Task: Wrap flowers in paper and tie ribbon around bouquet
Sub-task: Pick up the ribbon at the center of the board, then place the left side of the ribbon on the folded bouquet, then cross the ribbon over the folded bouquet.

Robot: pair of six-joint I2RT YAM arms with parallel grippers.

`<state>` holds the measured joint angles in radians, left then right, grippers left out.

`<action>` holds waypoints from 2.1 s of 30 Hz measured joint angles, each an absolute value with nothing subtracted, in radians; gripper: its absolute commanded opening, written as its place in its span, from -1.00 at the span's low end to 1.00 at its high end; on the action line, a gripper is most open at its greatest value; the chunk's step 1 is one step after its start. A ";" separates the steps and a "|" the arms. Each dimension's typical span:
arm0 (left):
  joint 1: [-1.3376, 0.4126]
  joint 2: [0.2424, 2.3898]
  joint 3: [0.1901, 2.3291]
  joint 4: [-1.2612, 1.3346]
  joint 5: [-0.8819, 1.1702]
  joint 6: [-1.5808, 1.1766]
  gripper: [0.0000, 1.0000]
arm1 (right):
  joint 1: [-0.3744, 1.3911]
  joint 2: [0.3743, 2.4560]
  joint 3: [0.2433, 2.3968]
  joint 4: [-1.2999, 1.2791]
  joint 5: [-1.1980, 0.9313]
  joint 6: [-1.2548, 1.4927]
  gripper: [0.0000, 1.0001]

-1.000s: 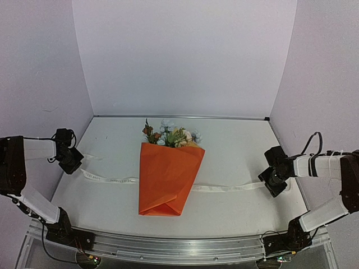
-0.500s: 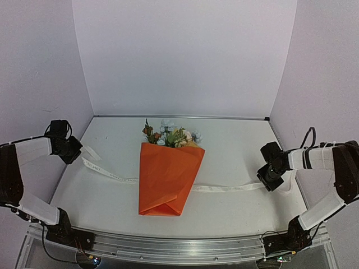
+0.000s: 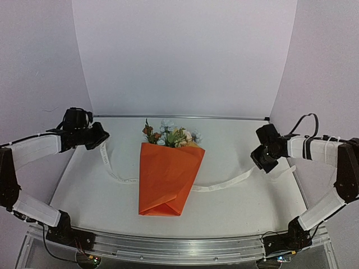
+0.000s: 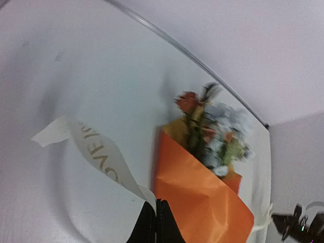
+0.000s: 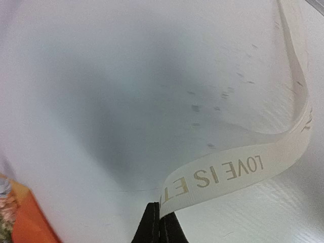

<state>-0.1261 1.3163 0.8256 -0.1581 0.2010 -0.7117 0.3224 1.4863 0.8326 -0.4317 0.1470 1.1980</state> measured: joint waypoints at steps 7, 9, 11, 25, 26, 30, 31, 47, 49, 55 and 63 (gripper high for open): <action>-0.614 1.489 1.073 0.067 0.305 -0.553 -1.00 | 0.401 1.498 1.097 -0.384 0.086 1.083 -1.00; -0.723 1.585 1.160 0.085 0.361 -0.485 -1.00 | 0.406 1.518 1.129 -0.372 0.053 1.059 -1.00; -0.814 1.705 1.257 0.078 0.418 -0.408 -1.00 | 0.407 1.546 1.143 -0.364 0.017 1.035 -1.00; -1.009 2.014 1.482 -0.225 0.524 -0.088 -0.73 | 0.430 1.750 1.349 -0.368 -0.195 0.945 -1.00; -1.009 2.016 1.491 -0.227 0.515 -0.075 -0.68 | 0.440 1.764 1.377 -0.367 -0.207 0.942 -1.00; -1.009 2.016 1.489 -0.217 0.456 -0.077 -0.37 | 0.490 1.809 1.471 -0.363 -0.258 0.928 -1.00; -1.006 2.015 1.486 -0.204 0.437 -0.088 -0.34 | 0.501 1.819 1.491 -0.360 -0.273 0.924 -1.00; -0.662 1.721 1.023 0.381 0.488 -0.536 0.20 | 0.624 1.919 1.595 -0.311 -0.505 0.877 -1.00; -0.610 1.720 0.990 0.481 0.541 -0.626 0.22 | 0.642 1.932 1.615 -0.297 -0.525 0.871 -1.00; -0.587 1.734 0.976 0.564 0.676 -0.716 0.26 | 0.677 1.974 1.660 -0.280 -0.568 0.866 -0.99; -0.599 1.821 0.995 0.577 0.768 -0.716 0.33 | 0.680 2.010 1.680 -0.272 -0.581 0.897 -0.95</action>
<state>-0.5995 1.8209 0.9955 0.5770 0.7684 -0.7159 0.6796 2.0095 1.6797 -0.2718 -0.5806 0.8969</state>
